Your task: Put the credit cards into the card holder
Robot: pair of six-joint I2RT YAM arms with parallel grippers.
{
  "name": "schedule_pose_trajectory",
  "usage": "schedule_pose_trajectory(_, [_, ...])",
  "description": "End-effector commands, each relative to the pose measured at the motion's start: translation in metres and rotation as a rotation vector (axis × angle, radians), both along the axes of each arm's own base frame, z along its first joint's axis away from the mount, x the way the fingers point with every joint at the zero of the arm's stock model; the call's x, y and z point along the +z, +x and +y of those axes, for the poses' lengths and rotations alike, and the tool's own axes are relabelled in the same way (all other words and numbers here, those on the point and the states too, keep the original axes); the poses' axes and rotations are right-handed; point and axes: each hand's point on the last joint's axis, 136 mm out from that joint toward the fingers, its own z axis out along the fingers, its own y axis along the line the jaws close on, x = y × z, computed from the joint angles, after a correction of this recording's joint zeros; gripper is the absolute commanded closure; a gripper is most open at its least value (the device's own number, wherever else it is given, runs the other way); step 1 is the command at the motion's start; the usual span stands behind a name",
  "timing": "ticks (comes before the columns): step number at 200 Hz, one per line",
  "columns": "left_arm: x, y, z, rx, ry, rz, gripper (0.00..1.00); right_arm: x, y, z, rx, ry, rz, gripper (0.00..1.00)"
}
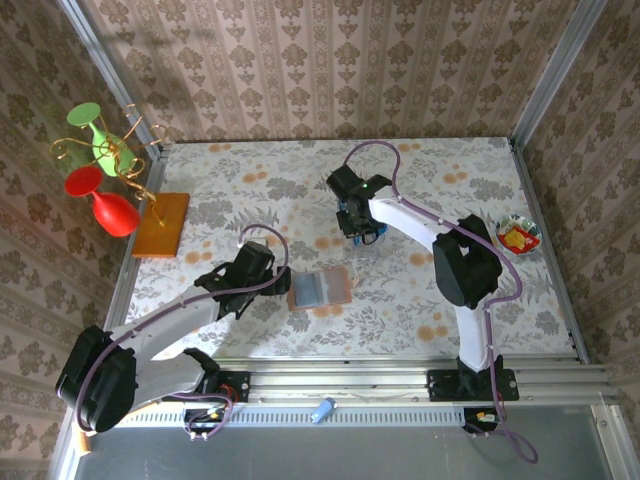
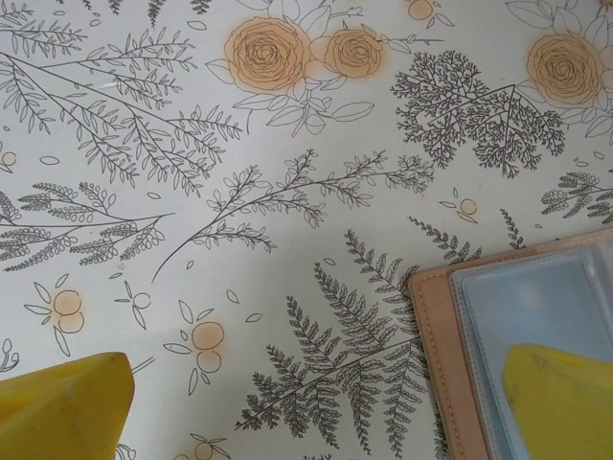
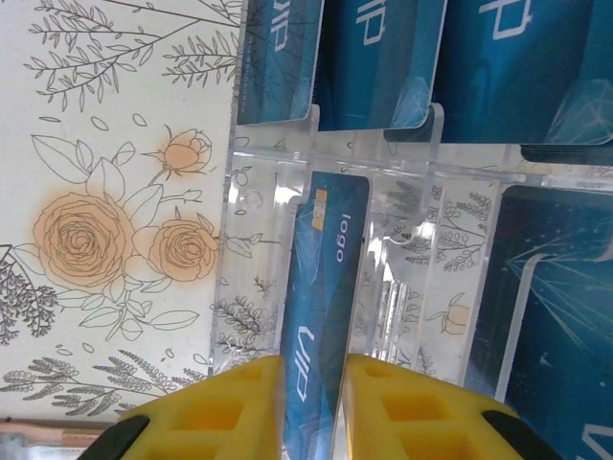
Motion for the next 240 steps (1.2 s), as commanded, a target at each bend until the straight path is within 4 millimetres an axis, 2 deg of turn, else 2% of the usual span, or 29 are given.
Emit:
schedule_pose_trajectory(1, [0.002, 0.001, 0.001, 0.008, 0.0, -0.024, 0.0, 0.003, 0.006, 0.003, -0.021, 0.04, 0.004, 0.77])
schedule_pose_trajectory(81, [0.0, -0.002, 0.003, 0.011, -0.004, -0.019, 0.0, -0.009, 0.011, -0.001, -0.081, 0.138, 0.047, 0.84])
schedule_pose_trajectory(185, [0.002, -0.001, 0.003, 0.019, -0.005, -0.027, 0.0, -0.019, 0.008, 0.001, -0.094, 0.172, 0.071, 0.79])
schedule_pose_trajectory(240, [0.003, -0.001, 0.004, 0.023, -0.005, -0.03, 0.0, -0.019, 0.007, -0.002, -0.094, 0.171, 0.074, 0.87])
